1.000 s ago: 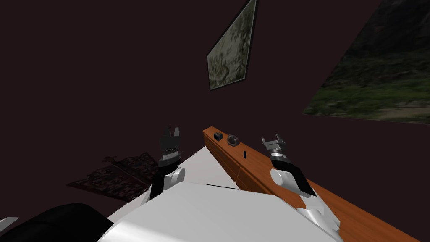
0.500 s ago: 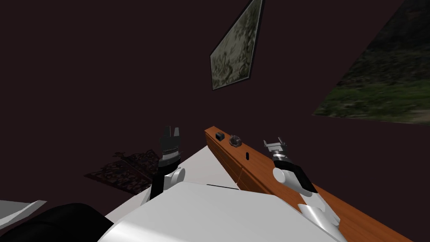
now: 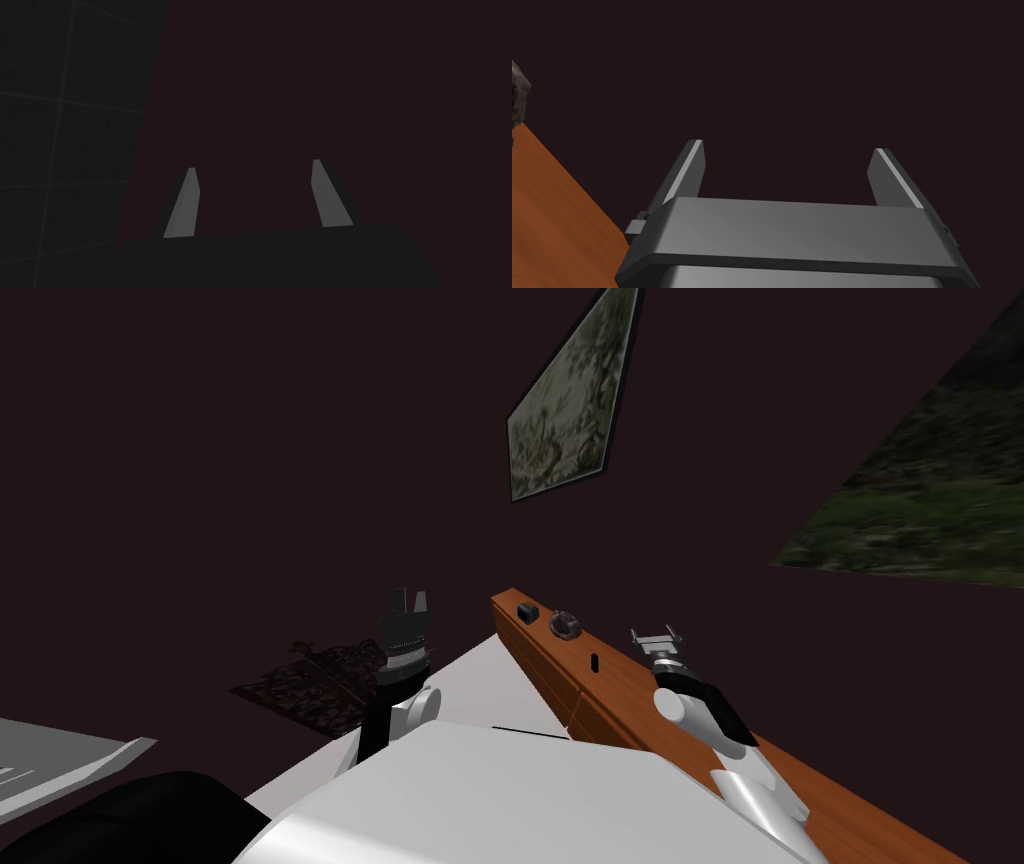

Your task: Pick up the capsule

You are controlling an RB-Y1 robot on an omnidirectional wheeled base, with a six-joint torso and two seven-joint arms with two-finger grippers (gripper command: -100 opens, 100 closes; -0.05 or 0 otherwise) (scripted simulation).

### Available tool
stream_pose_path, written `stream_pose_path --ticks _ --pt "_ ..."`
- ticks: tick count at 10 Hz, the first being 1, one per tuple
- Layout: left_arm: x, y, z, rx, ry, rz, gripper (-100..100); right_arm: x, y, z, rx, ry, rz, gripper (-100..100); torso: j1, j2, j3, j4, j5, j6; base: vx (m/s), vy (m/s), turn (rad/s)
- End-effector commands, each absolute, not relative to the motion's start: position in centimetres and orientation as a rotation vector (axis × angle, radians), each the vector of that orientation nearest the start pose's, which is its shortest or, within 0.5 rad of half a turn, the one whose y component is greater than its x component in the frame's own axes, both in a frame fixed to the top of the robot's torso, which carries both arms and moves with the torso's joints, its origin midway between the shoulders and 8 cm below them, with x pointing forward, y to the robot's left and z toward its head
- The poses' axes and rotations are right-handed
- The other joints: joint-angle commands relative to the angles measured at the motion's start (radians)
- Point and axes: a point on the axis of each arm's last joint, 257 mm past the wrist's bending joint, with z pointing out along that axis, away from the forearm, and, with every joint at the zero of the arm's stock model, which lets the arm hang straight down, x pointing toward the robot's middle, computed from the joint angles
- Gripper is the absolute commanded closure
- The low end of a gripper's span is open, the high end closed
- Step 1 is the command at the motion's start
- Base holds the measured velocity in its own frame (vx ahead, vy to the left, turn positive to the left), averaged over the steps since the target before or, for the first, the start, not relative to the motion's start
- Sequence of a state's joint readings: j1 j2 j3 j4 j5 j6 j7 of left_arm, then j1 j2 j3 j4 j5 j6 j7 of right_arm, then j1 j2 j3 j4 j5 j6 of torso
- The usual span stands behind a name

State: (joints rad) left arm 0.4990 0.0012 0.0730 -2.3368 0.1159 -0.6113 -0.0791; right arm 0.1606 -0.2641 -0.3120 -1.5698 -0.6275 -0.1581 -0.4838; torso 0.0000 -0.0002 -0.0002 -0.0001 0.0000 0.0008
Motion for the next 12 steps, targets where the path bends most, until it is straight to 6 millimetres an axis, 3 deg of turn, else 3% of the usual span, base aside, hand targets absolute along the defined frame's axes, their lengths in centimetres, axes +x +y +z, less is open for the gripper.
stream_pose_path --ticks 1,3,8,12 --pt "30.3 30.9 7.0 -0.552 0.440 -1.259 0 45.8 -51.6 -22.0 1.741 0.238 1.561 -100 0.000 0.000 0.000 0.000 0.000 0.000 0.003 0.005 0.134" --pt "30.3 30.9 7.0 -0.552 0.440 -1.259 0 45.4 -52.0 -23.7 1.774 0.234 1.531 -100 0.000 0.000 0.000 0.000 0.000 0.000 0.005 0.000 0.028" --pt "30.3 30.9 7.0 -0.552 0.440 -1.259 0 45.1 -55.7 -29.0 1.988 0.035 1.510 -100 0.000 -0.001 0.000 0.000 0.000 0.000 0.009 0.001 0.104" --pt "30.3 30.9 7.0 -0.552 0.440 -1.259 0 43.8 -57.1 -33.1 2.101 -0.061 1.455 -100 0.000 0.000 0.000 0.000 0.000 -0.001 0.005 -0.001 0.070"
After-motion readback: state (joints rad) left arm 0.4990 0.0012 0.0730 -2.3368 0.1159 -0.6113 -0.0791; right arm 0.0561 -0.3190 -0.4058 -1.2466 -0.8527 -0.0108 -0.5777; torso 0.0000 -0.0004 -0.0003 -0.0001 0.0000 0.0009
